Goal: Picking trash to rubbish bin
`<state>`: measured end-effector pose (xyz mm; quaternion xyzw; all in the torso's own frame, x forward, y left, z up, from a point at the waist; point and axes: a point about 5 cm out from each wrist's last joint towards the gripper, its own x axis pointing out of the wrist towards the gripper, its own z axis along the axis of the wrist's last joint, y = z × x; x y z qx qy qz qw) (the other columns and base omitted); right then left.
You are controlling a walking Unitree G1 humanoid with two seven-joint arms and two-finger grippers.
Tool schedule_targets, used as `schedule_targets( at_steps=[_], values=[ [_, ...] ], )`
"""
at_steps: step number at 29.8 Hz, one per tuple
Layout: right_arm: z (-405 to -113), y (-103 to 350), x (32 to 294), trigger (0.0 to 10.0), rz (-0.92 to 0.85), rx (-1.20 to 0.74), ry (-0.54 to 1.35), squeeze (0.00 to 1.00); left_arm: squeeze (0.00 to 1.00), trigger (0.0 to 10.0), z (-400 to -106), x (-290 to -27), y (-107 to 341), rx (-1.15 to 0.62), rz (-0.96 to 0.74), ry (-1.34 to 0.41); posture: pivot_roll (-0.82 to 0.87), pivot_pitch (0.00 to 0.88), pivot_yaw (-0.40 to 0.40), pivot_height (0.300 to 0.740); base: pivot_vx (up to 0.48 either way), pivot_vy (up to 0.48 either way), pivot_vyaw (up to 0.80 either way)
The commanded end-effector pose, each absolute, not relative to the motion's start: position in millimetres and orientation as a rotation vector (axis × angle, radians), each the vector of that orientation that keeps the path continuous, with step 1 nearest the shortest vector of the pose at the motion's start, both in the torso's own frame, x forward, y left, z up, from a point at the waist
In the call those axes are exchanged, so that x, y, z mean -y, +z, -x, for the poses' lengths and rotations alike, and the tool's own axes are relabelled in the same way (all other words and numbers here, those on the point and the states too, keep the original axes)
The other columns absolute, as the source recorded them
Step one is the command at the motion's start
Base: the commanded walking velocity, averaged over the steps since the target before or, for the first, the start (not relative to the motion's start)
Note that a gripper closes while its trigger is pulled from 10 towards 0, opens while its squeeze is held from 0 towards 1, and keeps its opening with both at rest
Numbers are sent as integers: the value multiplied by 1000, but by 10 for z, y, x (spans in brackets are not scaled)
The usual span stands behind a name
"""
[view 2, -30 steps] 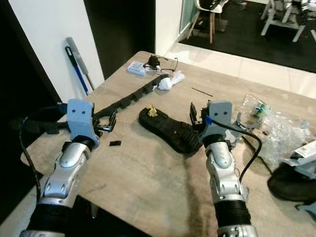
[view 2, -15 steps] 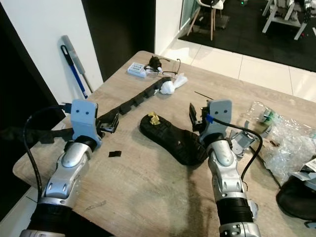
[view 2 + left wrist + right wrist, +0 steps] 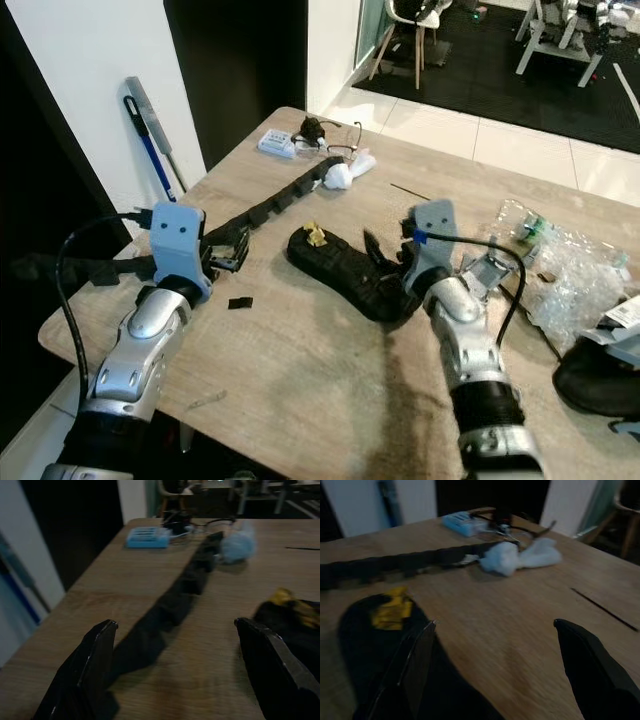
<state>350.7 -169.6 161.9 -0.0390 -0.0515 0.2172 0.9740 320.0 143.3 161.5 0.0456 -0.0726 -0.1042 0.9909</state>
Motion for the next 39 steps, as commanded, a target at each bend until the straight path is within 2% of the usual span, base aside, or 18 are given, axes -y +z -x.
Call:
schedule_targets(
  at_steps=[1, 9, 22, 30, 39],
  values=[
    [-3513, 1542, 1717, 10000, 63, 66, 472, 1000, 0, 10000, -3173, -1380, 1601, 137, -84, -239, 8, 151, -15, 740, 0, 0, 0],
    [-3641, 1538, 1813, 10000, 3, -5, 631, 1000, 0, 10000, -3156, -1359, 1645, 150, -86, -264, 14, 170, -14, 740, 0, 0, 0],
    [-3744, 1609, 1786, 10000, -174, -23, 733, 1000, 0, 10000, -3137, -1366, 1671, 153, -90, -276, 25, 183, -18, 740, 0, 0, 0],
    [-3794, 1633, 1685, 10000, -156, -37, 765, 1000, 0, 10000, -3129, -1372, 1676, 149, -94, -283, 27, 188, -17, 740, 0, 0, 0],
    [-3918, 1783, 1478, 10000, -52, -80, 776, 1000, 0, 10000, -3054, -1323, 1694, 157, -184, -418, 43, 243, -27, 740, 0, 0, 0]
  ],
)
